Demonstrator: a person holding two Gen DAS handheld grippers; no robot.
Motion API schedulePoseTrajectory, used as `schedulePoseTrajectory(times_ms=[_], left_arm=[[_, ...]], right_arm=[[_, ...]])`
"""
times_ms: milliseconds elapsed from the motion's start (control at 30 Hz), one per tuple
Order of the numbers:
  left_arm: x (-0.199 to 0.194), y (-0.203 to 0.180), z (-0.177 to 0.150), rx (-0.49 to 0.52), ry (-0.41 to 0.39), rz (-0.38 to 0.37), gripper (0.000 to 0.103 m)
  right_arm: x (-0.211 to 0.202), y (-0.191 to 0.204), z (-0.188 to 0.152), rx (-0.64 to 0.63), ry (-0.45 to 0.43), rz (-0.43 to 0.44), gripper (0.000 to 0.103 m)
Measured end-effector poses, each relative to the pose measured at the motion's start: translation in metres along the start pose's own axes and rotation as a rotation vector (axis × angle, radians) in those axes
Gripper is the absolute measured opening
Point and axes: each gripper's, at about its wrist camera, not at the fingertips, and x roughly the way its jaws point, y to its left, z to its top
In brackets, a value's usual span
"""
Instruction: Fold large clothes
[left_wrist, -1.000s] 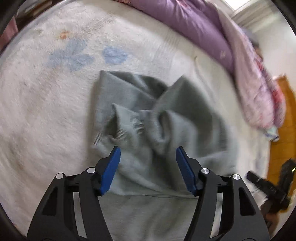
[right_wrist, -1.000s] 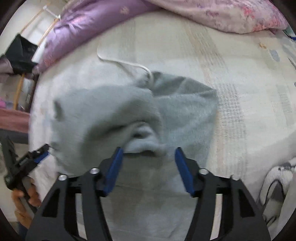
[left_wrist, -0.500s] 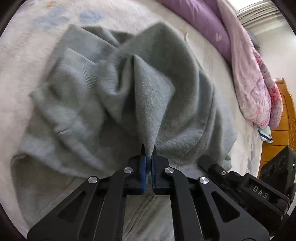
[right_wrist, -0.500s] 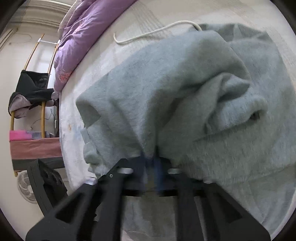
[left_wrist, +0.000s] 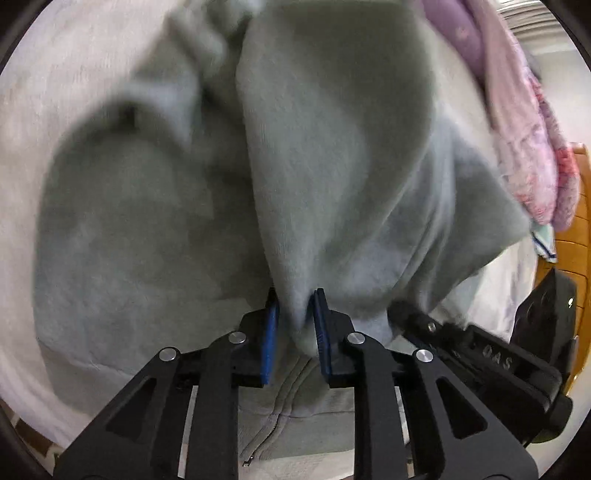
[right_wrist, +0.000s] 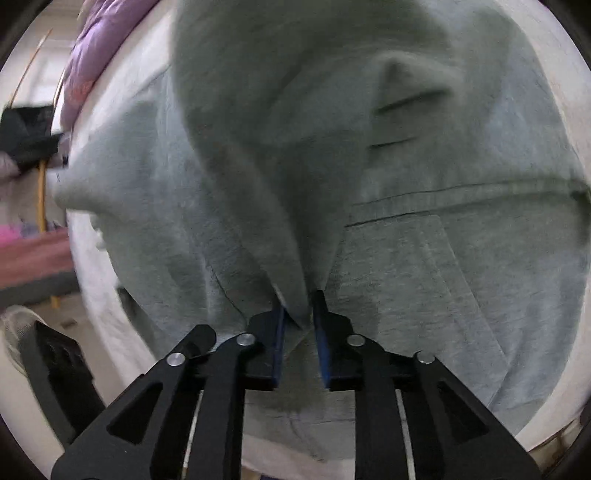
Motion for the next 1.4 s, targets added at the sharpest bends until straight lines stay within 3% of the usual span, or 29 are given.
schedulePoseTrajectory(times_ms=[33,133,200,267,300,367,433,500,600,700,867,900,1000,1067,1100,1167,1233,1400], left_arm=[[-0.009,-0.001,0.005,0.005,-0.013,-0.006,0.036],[-0.050,-0.001,0.021,-0.031,-0.115,-0.045,0.054],[-0.065,-0.007,0.036,-0.047,-0.176,-0.042,0.062],[-0.070,-0.015,0.061,-0.077,-0.231,-0.061,0.062],[-0.066,-0.020,0.077,-0.095,-0.236,-0.037,0.062],[-0.059,-0.021,0.101,-0.115,-0.235,-0.056,0.068],[-0.043,-0.028,0.130,-0.129,-0.208,-0.018,0.071],[-0.026,-0.033,0.155,-0.150,-0.181,-0.056,0.072],[-0.008,-0.026,0.174,-0.150,-0.151,0.011,0.072],[0.010,-0.030,0.185,-0.147,-0.137,0.027,0.072],[0.021,-0.041,0.191,-0.116,-0.143,0.082,0.074],[0.018,-0.042,0.191,-0.120,-0.148,0.104,0.070],[0.003,-0.041,0.189,-0.097,-0.218,0.135,0.070],[0.007,-0.035,0.193,-0.096,-0.213,0.181,0.069],[0.015,-0.030,0.196,-0.106,-0.187,0.158,0.066],[0.023,-0.025,0.198,-0.098,-0.153,0.162,0.049],[0.022,-0.024,0.199,-0.096,-0.157,0.118,0.005],[-0.022,-0.029,0.175,-0.074,-0.249,0.051,0.004]], right_arm=[[-0.014,0.005,0.001,-0.016,-0.016,-0.004,0.034],[-0.060,0.019,0.013,-0.034,-0.110,-0.003,0.049],[-0.084,0.021,0.018,-0.015,-0.190,0.003,0.051],[-0.102,0.025,0.038,0.012,-0.287,-0.002,0.055],[-0.104,0.025,0.048,0.026,-0.318,-0.007,0.057],[-0.102,0.020,0.077,0.086,-0.357,0.012,0.058],[-0.092,0.015,0.097,0.118,-0.363,0.014,0.058],[-0.076,0.006,0.121,0.159,-0.348,0.027,0.058],[-0.055,0.000,0.144,0.207,-0.318,0.008,0.058],[-0.045,-0.004,0.157,0.208,-0.316,-0.026,0.058],[-0.029,-0.006,0.173,0.201,-0.316,0.038,0.058],[-0.028,-0.004,0.174,0.192,-0.314,0.035,0.054],[-0.027,-0.003,0.177,0.160,-0.324,0.026,0.031],[-0.027,-0.010,0.177,0.171,-0.321,0.056,0.022],[-0.031,-0.011,0.174,0.161,-0.332,0.062,0.016],[-0.037,-0.009,0.168,0.136,-0.343,0.076,0.013],[-0.042,-0.008,0.158,0.122,-0.346,0.090,0.011],[-0.064,-0.005,0.127,0.101,-0.374,0.125,0.011]])
